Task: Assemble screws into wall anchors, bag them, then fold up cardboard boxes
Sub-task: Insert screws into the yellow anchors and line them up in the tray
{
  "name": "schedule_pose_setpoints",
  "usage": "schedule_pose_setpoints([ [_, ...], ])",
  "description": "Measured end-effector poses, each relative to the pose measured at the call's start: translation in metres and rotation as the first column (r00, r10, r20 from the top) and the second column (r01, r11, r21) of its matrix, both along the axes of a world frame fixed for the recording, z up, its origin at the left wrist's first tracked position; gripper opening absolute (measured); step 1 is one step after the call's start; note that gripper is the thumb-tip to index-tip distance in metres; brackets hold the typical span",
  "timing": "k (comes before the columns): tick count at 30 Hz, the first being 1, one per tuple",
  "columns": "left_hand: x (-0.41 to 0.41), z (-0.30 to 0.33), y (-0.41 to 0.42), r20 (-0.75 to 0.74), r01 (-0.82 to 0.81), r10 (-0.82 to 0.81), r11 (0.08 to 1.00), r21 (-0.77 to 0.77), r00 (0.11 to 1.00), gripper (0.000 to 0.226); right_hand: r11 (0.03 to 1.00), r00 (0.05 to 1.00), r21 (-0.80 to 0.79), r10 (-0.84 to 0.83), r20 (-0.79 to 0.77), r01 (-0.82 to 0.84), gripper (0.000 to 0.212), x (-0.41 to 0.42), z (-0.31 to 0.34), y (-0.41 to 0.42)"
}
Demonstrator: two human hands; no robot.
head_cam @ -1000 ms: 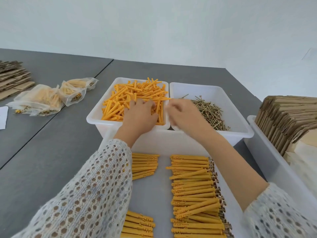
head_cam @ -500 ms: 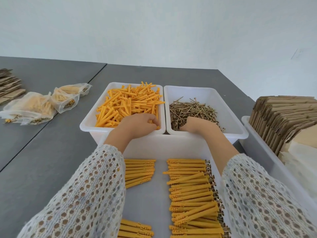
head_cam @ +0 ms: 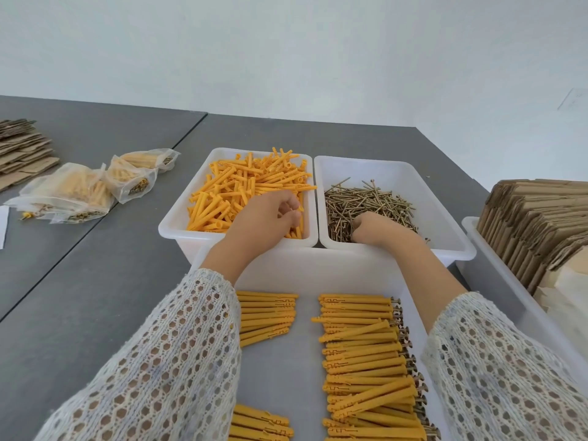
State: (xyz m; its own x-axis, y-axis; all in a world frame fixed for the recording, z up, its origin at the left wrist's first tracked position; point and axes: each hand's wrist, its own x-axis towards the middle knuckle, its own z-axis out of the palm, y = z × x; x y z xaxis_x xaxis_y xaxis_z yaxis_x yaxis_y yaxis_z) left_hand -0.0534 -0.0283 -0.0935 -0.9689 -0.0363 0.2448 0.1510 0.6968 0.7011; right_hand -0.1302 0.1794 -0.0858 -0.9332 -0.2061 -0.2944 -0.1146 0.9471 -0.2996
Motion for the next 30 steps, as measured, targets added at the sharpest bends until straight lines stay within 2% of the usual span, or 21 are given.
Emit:
schedule_pose_setpoints([
  [4, 0.001, 0.001, 0.001, -0.031, -0.004, 0.005, 1.0, 0.012, 1.0, 0.009, 0.997, 0.997, -0.018, 0.077, 0.016, -0.076, 0.014, -0.001, -0.001, 0.001],
  [7, 0.002, 0.001, 0.002, -0.027, 0.0, 0.0, 1.0, -0.002, 1.0, 0.008, 0.996, 0.997, -0.056, 0.069, -0.017, -0.07, 0.019, -0.002, -0.002, 0.001],
  [9, 0.002, 0.002, 0.002, -0.027, -0.002, 0.002, 1.0, -0.013, 1.0, 0.007, 0.993, 0.997, -0.109, 0.037, -0.069, -0.045, 0.017, -0.003, -0.003, 0.002],
  [11, 0.003, 0.003, 0.002, -0.025, -0.004, 0.003, 1.0, -0.014, 1.0, 0.007, 0.986, 0.99, -0.16, 0.018, -0.14, -0.04, 0.023, -0.001, -0.003, 0.003],
  [13, 0.004, 0.004, 0.003, -0.024, -0.005, 0.005, 1.0, -0.017, 1.0, 0.008, 0.965, 0.975, -0.26, -0.016, -0.221, -0.043, 0.018, 0.0, -0.001, 0.002],
  [15, 0.004, 0.004, 0.003, -0.022, -0.007, 0.007, 1.0, -0.019, 1.0, 0.008, 0.896, 0.959, -0.444, -0.096, -0.265, -0.033, 0.018, 0.003, 0.003, 0.001],
  [19, 0.005, 0.005, 0.003, -0.028, -0.008, 0.007, 1.0, -0.028, 1.0, 0.008, 0.676, 0.95, -0.737, -0.237, -0.201, 0.012, 0.016, 0.015, 0.015, -0.006],
  [21, 0.005, 0.005, 0.003, -0.031, -0.009, 0.008, 0.999, -0.032, 0.999, 0.009, 0.577, 0.959, -0.817, -0.228, -0.167, -0.005, 0.017, 0.023, 0.024, -0.012],
  [24, 0.005, 0.004, 0.003, -0.039, -0.004, 0.003, 0.999, -0.037, 0.999, 0.008, 0.372, 0.987, -0.928, -0.141, -0.071, -0.014, 0.014, 0.035, 0.033, -0.019],
  [25, 0.004, 0.004, 0.003, -0.045, -0.006, 0.004, 0.999, -0.035, 0.999, 0.008, 0.353, 0.992, -0.936, -0.11, -0.054, -0.012, 0.015, 0.039, 0.033, -0.019],
  [26, 0.004, 0.003, 0.003, -0.055, -0.009, 0.008, 0.999, -0.033, 0.998, 0.007, 0.388, 0.994, -0.921, -0.087, -0.059, -0.021, 0.014, 0.042, 0.033, -0.019],
  [28, 0.003, 0.003, 0.002, -0.077, -0.023, 0.02, 0.999, -0.032, 0.997, 0.006, 0.525, 0.992, -0.849, -0.052, -0.112, -0.068, 0.008, 0.045, 0.03, -0.018],
  [30, 0.003, 0.002, 0.002, -0.107, -0.046, 0.041, 0.998, -0.044, 0.993, 0.007, 0.581, 0.988, -0.808, -0.043, -0.147, -0.095, 0.005, 0.047, 0.027, -0.018],
])
